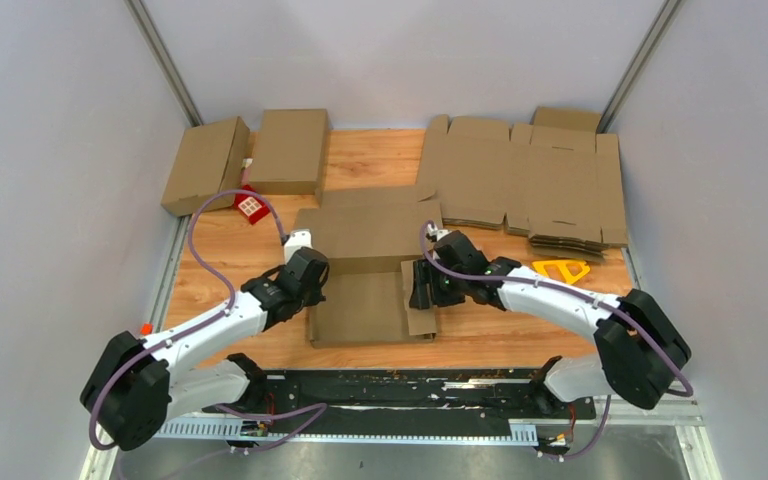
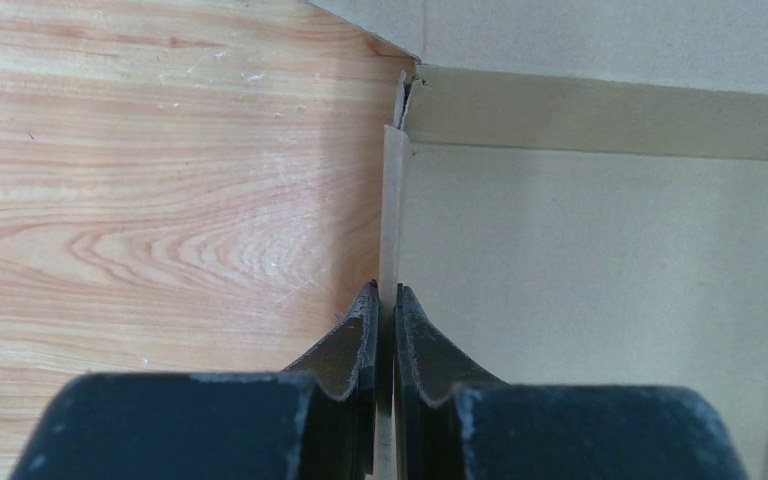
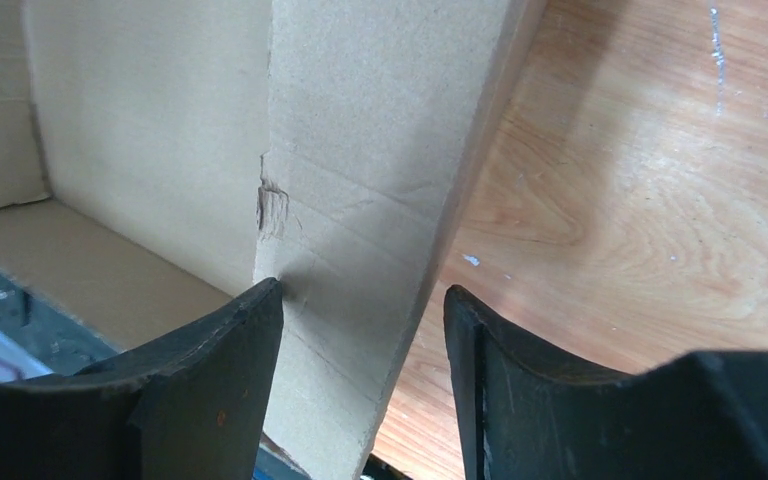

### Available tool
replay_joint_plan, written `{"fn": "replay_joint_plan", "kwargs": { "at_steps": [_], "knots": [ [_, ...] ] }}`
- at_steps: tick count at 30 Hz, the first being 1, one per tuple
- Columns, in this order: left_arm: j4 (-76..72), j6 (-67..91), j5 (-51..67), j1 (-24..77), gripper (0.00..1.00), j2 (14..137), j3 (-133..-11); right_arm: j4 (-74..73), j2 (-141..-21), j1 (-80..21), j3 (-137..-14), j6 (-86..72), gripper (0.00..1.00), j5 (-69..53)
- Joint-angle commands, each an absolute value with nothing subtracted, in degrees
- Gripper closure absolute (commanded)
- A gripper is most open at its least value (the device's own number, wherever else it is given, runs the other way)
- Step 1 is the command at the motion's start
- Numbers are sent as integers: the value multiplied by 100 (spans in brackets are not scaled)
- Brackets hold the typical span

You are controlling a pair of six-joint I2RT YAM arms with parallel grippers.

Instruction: Fold the paper box

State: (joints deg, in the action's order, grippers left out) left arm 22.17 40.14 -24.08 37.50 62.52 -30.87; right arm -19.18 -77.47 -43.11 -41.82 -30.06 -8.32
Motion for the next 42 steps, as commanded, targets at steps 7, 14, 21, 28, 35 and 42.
{"fn": "replay_joint_plan", "kwargs": {
  "at_steps": [7,14,21,28,35,42],
  "knots": [
    [2115,4792,-2676,3729,99,5777,-2803,-3082,-8455,-4720,-4976,-2488,49,1061],
    [2035,4821,-2637,3753,99,5786,-2725,-3285,-8988,-4745,-5342,-2345,52,1642],
    [2098,4816,-2759,3807,99,5821,-2742,-3477,-9296,-4755,-5535,-2328,59,2256],
    [2139,4860,-2857,3821,98,5776,-2725,-3529,-9174,-4755,-5567,-2307,57,2363],
    [2126,4804,-2845,3862,98,5780,-2750,-3056,-9049,-4543,-5647,-2158,39,1470],
    [2124,4756,-2862,3902,98,5729,-2752,-2571,-8907,-4207,-5648,-2179,31,622]
  ]
}}
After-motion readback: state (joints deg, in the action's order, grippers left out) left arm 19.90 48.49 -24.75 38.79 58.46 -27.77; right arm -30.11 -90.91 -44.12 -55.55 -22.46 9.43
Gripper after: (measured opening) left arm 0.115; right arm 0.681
